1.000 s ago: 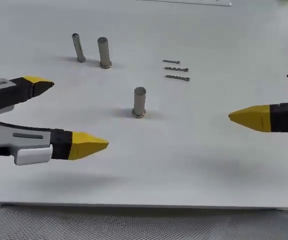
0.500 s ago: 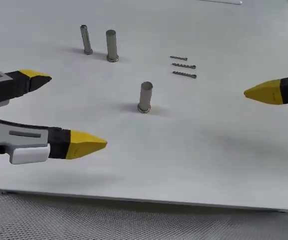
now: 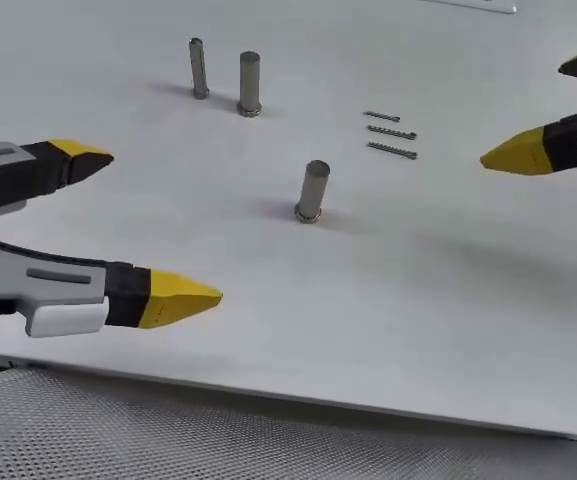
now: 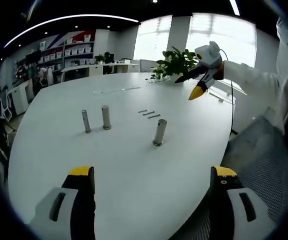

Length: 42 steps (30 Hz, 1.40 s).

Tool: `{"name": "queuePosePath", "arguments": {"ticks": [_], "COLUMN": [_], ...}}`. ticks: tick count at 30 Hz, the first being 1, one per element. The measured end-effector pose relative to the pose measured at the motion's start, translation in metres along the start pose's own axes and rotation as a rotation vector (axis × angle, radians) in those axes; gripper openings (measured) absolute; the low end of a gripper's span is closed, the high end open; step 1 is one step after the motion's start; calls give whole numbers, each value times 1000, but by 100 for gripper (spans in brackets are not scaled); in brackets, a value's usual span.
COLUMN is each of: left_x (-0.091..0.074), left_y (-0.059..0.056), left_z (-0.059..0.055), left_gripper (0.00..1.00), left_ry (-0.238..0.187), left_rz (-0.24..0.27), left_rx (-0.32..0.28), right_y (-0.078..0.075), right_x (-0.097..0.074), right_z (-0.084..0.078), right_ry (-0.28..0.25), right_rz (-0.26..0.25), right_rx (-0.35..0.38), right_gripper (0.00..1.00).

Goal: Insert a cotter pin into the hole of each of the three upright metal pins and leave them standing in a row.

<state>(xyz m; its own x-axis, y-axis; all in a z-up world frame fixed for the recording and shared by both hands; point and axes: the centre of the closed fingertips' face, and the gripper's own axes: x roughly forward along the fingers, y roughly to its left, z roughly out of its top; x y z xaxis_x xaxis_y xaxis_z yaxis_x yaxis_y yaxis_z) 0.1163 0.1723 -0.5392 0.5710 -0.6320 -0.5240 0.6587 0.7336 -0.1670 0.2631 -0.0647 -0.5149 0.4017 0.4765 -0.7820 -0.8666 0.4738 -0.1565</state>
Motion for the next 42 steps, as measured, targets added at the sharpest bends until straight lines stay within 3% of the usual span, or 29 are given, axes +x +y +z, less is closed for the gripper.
{"name": "queuePosePath", "arguments": {"ticks": [10,14,18,21,26,42], "left_x": [-12,-14,-13,-12,-12,-17], "left_y": [5,8,8,6,5,8], "left_z": [9,3,-2,-6,-7,-3], "left_gripper": [94,93,92,91,91,89], "left_ry": [-80,-69,-65,-59,-60,-79], "left_rz": [32,51,57,59,60,72], "left_rx": [-81,-82,-95,-100,-107,-121], "right_y": [8,2,18,16,22,34], "right_x": [32,51,58,68,76,88], "right_z": [9,8,13,13,12,3], "right_ry": [52,73,75,95,117,210], "right_rz": [97,134,177,201,240,262], "right_rx": [-88,-109,-115,-132,-128,-185], "right_gripper": [65,63,54,52,38,24]}}
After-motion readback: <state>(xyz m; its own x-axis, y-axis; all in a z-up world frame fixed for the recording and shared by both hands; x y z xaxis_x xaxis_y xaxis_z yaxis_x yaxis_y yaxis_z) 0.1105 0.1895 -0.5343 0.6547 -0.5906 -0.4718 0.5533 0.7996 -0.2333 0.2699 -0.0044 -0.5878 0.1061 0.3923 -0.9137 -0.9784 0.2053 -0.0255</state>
